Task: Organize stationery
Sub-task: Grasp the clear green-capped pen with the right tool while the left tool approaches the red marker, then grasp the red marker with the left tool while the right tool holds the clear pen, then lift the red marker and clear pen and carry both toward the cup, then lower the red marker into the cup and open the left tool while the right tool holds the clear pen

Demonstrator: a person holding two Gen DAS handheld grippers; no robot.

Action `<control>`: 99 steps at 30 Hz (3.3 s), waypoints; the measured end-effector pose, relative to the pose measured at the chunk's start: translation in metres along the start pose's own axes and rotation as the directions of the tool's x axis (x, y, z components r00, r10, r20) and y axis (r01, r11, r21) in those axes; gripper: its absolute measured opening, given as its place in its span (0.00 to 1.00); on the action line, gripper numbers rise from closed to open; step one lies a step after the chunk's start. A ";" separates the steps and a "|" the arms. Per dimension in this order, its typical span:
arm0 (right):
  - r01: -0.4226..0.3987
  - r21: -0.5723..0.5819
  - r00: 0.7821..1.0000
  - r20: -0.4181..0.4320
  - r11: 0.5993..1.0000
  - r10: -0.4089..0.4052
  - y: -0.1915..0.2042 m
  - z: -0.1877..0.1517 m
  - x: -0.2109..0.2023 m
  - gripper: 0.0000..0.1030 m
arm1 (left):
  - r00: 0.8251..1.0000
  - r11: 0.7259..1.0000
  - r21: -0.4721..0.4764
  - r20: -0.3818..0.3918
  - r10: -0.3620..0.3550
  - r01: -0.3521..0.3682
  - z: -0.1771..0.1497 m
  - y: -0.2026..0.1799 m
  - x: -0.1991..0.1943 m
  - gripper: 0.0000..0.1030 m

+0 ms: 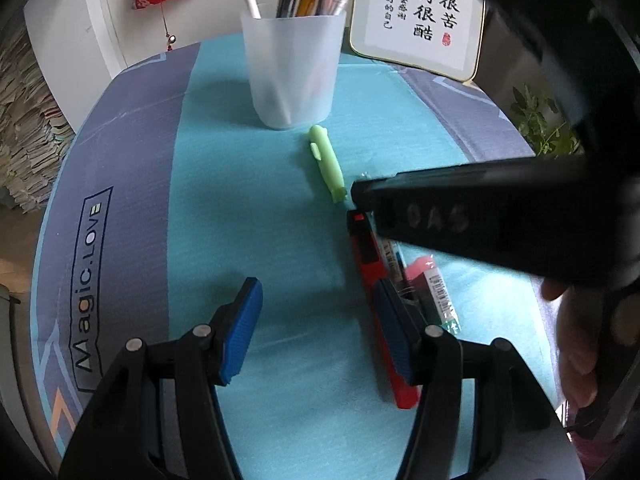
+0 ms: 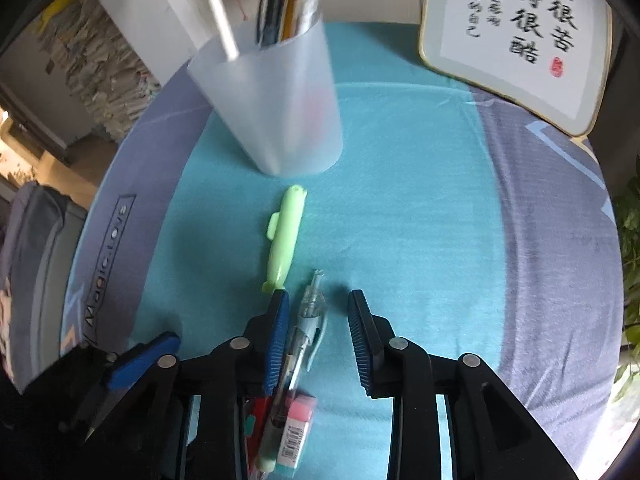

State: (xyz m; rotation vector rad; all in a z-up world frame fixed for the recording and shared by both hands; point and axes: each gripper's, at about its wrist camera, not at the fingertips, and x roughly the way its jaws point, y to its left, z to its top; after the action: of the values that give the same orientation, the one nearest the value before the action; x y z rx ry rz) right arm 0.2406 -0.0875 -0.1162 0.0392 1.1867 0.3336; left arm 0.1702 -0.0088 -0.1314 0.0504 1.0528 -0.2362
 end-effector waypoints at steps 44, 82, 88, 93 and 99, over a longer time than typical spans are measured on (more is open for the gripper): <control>-0.014 0.080 0.905 0.425 0.997 -0.021 -0.044 -0.038 -0.156 0.11 | 0.970 1.000 -0.010 0.243 0.001 0.001 0.047 -0.012 -0.078 0.11; -0.016 0.293 0.987 0.156 0.956 -0.031 -0.093 -0.015 -0.064 0.17 | 0.958 0.999 -0.035 0.285 0.004 0.006 0.052 0.008 -0.095 0.11; -0.040 0.209 0.945 0.325 0.977 -0.031 -0.069 -0.020 -0.125 0.16 | 0.944 0.999 -0.042 0.331 0.001 0.014 0.070 0.011 -0.113 0.11; -0.049 0.154 0.913 0.407 0.987 -0.018 -0.052 -0.020 -0.153 0.16 | 0.916 0.999 -0.039 0.402 0.004 0.013 0.099 0.010 -0.137 0.11; -0.043 0.127 0.900 0.435 0.991 -0.016 -0.044 -0.024 -0.163 0.16 | 0.893 0.998 -0.056 0.448 0.039 -0.015 0.141 0.009 -0.139 0.11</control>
State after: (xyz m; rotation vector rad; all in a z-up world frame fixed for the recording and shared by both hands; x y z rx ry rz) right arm 0.1753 -0.1779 0.0127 0.2286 0.7604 0.2400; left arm 0.2273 0.0018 0.0584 -0.0357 0.5940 -0.1830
